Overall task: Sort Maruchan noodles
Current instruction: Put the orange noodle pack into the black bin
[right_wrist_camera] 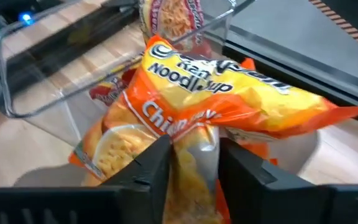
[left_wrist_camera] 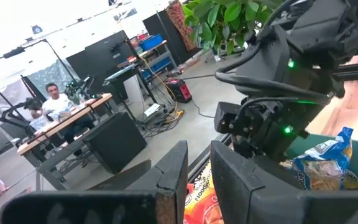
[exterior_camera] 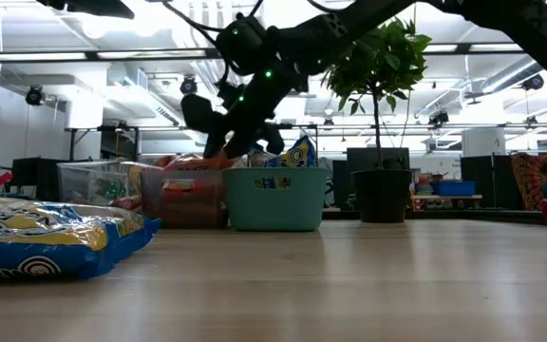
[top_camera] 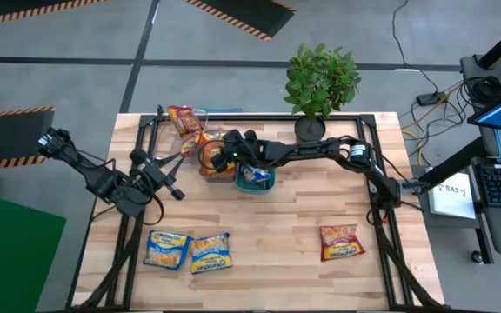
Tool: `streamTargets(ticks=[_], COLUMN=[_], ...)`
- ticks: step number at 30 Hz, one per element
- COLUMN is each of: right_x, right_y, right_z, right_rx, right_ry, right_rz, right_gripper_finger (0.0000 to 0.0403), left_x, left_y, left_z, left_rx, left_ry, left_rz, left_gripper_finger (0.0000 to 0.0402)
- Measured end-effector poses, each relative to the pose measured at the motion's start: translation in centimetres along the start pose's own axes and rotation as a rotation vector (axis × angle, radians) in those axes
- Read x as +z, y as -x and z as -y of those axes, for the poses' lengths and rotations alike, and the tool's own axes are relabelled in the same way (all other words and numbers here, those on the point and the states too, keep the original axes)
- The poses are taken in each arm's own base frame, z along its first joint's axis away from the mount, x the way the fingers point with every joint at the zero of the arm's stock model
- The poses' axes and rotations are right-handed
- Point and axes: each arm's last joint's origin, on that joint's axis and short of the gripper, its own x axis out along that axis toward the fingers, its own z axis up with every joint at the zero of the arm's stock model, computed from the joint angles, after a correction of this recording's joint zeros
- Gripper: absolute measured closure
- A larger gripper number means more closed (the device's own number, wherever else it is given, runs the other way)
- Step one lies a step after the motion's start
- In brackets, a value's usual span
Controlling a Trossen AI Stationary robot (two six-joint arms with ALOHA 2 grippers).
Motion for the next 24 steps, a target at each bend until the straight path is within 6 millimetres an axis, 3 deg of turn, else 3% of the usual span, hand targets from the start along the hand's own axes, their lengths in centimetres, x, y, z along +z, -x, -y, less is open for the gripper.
streamTargets(ticks=[5, 9, 16, 21, 24], right_x=[1.1, 2.5, 3.7, 3.2, 2.6], right_y=[1.5, 2.8, 3.0, 1.6, 0.5], right_z=[0.2, 0.0, -1.0, -1.5, -1.7], right_rx=[-0.01, -0.004, -0.035, -0.01, 0.0], right_ry=[0.019, 0.021, 0.081, 0.128, 0.135], right_rz=[-0.016, 0.04, 0.226, 0.311, 0.349], right_gripper_finger=[0.0257, 0.0255, 0.0321, 0.0385, 0.039], left_x=[0.0, 0.0, 0.0, 0.0, 0.0], left_y=[0.0, 0.0, 0.0, 0.0, 0.0], left_z=[0.0, 0.0, 0.0, 0.0, 0.0], left_rx=[0.0, 0.0, 0.0, 0.0, 0.0], left_ry=[0.0, 0.001, 0.002, 0.002, 0.001], left_rz=[0.0, 0.0, 0.0, 0.0, 0.0], left_gripper_finger=[0.0349, 0.0349, 0.0349, 0.0349, 0.0349])
